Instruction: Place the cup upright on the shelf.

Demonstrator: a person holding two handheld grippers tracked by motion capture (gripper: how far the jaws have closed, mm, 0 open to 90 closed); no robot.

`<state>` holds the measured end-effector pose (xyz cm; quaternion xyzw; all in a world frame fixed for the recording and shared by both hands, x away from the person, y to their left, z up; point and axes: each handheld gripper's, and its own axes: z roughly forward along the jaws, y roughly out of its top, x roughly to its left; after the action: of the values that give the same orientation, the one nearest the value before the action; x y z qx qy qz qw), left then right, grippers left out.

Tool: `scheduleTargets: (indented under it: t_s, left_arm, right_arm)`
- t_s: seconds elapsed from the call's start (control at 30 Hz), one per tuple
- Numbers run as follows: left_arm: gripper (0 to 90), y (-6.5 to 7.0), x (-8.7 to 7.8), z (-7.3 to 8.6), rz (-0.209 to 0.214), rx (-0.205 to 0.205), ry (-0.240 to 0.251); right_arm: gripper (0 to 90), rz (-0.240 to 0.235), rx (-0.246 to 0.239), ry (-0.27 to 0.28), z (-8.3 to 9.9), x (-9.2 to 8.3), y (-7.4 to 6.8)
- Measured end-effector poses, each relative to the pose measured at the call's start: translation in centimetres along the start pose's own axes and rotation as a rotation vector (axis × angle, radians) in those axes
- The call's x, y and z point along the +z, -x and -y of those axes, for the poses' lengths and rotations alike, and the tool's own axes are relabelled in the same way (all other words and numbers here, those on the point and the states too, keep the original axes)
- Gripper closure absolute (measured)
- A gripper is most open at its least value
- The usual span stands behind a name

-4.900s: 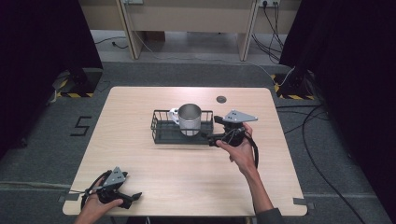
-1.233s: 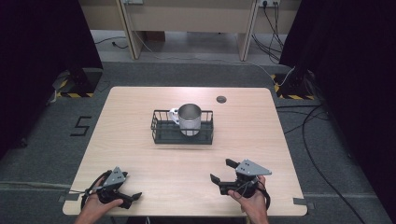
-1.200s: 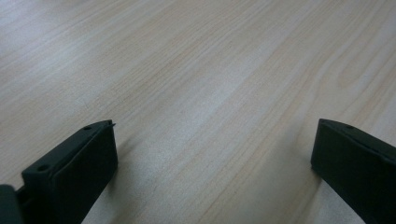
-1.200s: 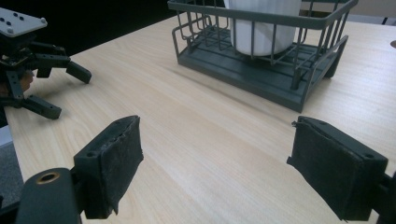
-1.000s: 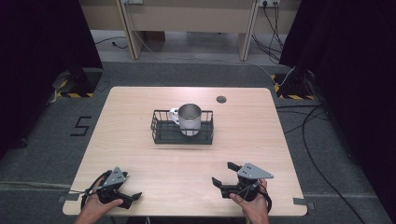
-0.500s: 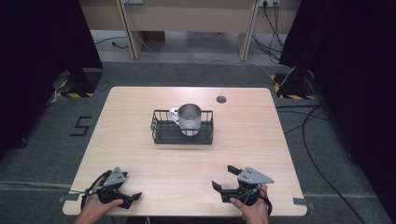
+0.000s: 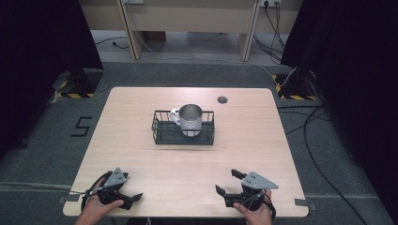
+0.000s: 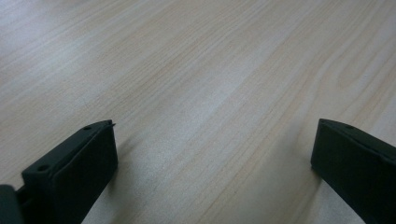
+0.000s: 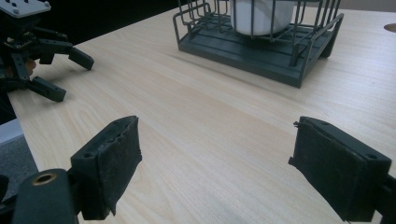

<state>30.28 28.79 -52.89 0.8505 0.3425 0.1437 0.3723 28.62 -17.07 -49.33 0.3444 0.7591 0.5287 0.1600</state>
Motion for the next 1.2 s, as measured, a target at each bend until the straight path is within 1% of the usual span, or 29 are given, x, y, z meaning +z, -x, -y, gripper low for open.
scheduleTargets:
  t_s: [0.53, 0.77, 0.93, 1.1, 1.2]
  left_arm:
    - [0.0, 0.0, 0.0, 0.0, 0.000, 0.000, 0.000]
    - [0.0, 0.0, 0.0, 0.0, 0.000, 0.000, 0.000]
    - [0.0, 0.0, 0.0, 0.0, 0.000, 0.000, 0.000]
    - [0.0, 0.0, 0.0, 0.0, 0.000, 0.000, 0.000]
    - [0.0, 0.0, 0.0, 0.0, 0.000, 0.000, 0.000]
  right_arm:
    - [15.3, 0.008, 0.008, -0.026, 1.1, 0.0, -0.3]
    - [15.4, 0.023, -0.006, -0.040, 1.6, 0.0, -0.5]
    - [15.4, 0.030, -0.003, -0.048, 2.0, -0.2, -0.6]
    - [15.4, 0.047, -0.008, -0.055, 2.3, -0.4, -0.8]
    - [15.4, 0.051, -0.001, -0.055, 2.6, -0.7, -0.8]
